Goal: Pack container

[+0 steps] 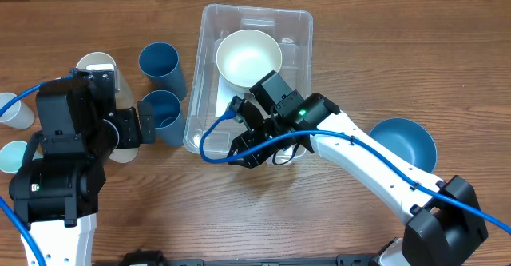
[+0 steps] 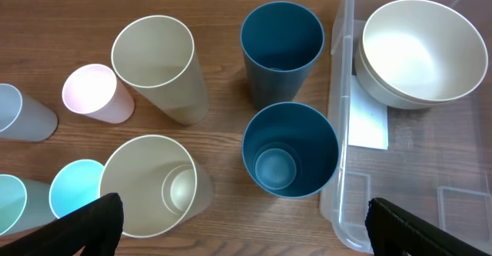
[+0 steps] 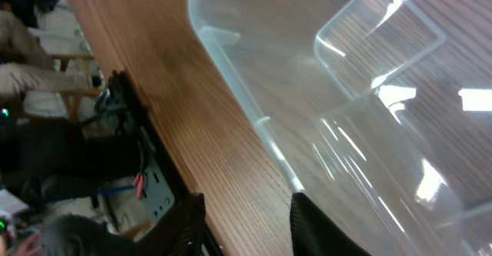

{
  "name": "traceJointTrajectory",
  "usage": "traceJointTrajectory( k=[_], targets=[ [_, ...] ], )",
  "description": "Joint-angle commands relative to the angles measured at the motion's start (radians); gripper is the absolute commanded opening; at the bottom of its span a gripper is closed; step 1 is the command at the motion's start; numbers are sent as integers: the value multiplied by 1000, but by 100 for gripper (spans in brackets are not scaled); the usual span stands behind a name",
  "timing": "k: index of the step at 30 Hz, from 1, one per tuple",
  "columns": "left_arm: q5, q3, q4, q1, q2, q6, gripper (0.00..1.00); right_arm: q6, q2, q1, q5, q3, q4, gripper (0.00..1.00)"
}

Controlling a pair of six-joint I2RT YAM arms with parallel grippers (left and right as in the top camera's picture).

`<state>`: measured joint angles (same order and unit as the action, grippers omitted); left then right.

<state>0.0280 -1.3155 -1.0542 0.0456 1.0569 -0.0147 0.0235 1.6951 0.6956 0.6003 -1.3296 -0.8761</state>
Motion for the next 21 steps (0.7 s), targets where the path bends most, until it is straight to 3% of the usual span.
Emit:
traceJointTrajectory(
  k=[1,8,21],
  targets=[
    [5,-22,3,-6,3,23,100,-132,-25,1,-38,-6,23,45],
    [5,-22,3,-6,3,23,100,-155,-25,1,-30,-6,107,47],
    [5,-22,3,-6,3,23,100,-212,34,1,-31,-5,-56,47]
  ],
)
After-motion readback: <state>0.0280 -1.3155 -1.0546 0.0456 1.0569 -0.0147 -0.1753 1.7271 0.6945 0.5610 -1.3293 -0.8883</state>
